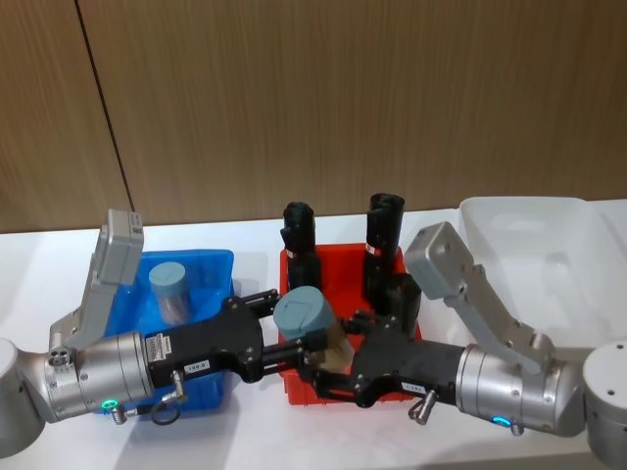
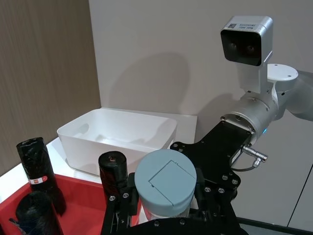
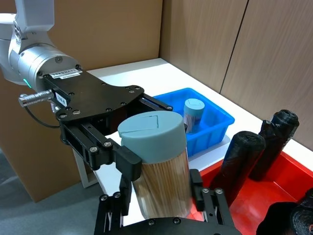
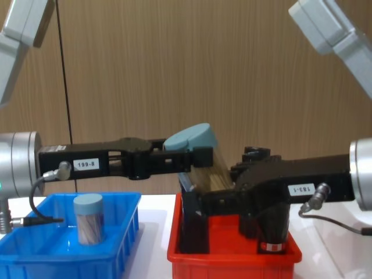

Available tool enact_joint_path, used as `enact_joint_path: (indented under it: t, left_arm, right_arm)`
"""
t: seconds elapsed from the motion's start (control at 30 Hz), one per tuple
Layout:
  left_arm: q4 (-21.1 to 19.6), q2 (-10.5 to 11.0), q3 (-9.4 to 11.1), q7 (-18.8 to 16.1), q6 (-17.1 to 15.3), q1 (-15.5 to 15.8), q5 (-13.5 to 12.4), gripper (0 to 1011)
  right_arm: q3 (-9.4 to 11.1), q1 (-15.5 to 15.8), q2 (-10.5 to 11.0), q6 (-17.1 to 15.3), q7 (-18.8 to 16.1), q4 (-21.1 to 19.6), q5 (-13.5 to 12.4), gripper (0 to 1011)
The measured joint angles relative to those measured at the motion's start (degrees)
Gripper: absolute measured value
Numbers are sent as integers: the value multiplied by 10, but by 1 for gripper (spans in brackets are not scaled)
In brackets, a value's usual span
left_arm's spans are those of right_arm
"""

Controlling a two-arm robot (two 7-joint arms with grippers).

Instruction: Pick the cotton swabs from the blue box and place them into the white box.

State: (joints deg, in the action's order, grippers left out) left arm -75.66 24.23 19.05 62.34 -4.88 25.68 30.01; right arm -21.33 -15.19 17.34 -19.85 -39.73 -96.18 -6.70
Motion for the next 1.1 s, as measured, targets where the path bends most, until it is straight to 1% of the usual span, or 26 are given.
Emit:
enact_joint_path:
  t: [0.03, 0.1, 0.13, 0.17, 0.37, 0.43, 0.5, 0.57, 0.67, 0.7, 0.73, 0.8, 1.1]
  left_arm:
    - [0, 0, 0, 0, 0, 0, 0, 660]
    - [0, 0, 0, 0, 0, 0, 0, 659]
    - [0, 0, 0, 0, 0, 0, 0, 659]
    - [0, 0, 0, 0, 0, 0, 0, 659]
    - [0, 0, 0, 0, 0, 0, 0, 659]
    - [0, 0, 0, 0, 0, 0, 0, 683]
    - [0, 0, 0, 0, 0, 0, 0, 757]
    - [0, 0, 0, 0, 0, 0, 0, 798]
    - [0, 0, 0, 0, 0, 0, 0, 886]
    - [0, 0, 0, 0, 0, 0, 0, 929]
    - [0, 0, 0, 0, 0, 0, 0, 929]
    - [0, 0, 0, 0, 0, 0, 0, 992]
    - [0, 0, 0, 0, 0, 0, 0, 1004]
  right_arm:
    - [-1, -1, 0, 1, 1, 0, 0, 757]
    - [-2, -1, -1, 1, 1, 1, 1, 664]
    - [-2, -1, -1, 1, 1, 1, 1, 664]
    - [-3, -2, -1, 1, 1, 1, 1, 642]
    - [-5, -3, -1, 2, 4, 1, -1, 641]
    - [-6, -3, -1, 2, 4, 1, -2, 641]
    - [-7, -4, -1, 3, 4, 1, -4, 641]
    - [-7, -4, -1, 3, 5, 0, -6, 641]
    - [-7, -4, 0, 3, 6, 0, -7, 641]
    - [-7, -4, 1, 3, 7, -1, -9, 641]
    - [-7, -4, 1, 3, 7, -1, -9, 641]
    - [-7, -4, 2, 3, 9, -2, -11, 641]
    - [0, 1, 14, 6, 22, -5, -25, 641]
